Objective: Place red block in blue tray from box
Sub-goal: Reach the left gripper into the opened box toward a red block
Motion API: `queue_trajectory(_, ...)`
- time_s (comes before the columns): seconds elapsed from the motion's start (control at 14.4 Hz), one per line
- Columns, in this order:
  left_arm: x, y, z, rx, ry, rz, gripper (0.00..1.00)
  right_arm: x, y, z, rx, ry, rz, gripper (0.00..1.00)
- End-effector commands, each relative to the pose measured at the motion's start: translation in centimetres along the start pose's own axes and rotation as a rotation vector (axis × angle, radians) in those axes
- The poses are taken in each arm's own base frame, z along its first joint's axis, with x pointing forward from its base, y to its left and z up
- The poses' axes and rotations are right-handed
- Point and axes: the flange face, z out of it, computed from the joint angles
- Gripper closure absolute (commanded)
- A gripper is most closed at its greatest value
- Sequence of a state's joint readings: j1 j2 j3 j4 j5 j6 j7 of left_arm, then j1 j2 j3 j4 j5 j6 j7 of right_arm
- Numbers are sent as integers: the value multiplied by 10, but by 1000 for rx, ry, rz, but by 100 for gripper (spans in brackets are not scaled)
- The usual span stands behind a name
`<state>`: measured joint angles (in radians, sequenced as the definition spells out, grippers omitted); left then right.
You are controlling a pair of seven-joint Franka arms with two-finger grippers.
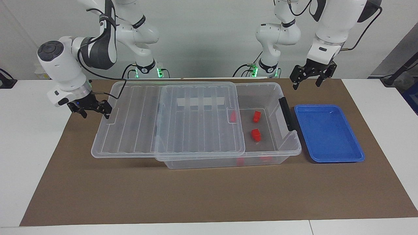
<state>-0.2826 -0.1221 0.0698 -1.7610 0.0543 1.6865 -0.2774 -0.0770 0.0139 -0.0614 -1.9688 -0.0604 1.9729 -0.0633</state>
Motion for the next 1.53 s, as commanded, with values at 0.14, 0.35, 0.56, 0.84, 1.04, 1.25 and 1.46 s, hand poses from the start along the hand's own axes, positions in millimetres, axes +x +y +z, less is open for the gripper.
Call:
queue_trajectory(0.14, -20, 41, 38, -23, 58, -138, 0, -5, 18, -5, -25, -10, -22, 0)
queue_trajectory(0.35, -22, 46, 63, -32, 68, -161, 0, -6, 21, -4, -26, -10, -21, 0)
queue_trajectory(0.56, -24, 65, 103, -49, 89, -194, 0, -7, 26, -4, -36, -12, -21, 0)
queue_trajectory(0.84, -27, 119, 142, -66, 89, -244, 0, -8, 35, -4, -37, -12, -22, 0)
queue_trajectory(1.04, -29, 139, 161, -67, 85, -246, 0, -8, 34, -4, -37, -13, -22, 0)
queue_trajectory(1.25, -34, 136, 182, -73, 95, -236, 0, -8, 34, -5, -37, -12, -21, 0)
queue_trajectory(1.46, -36, 127, 199, -83, 109, -243, 0, -7, 33, -11, -37, -16, -21, 0)
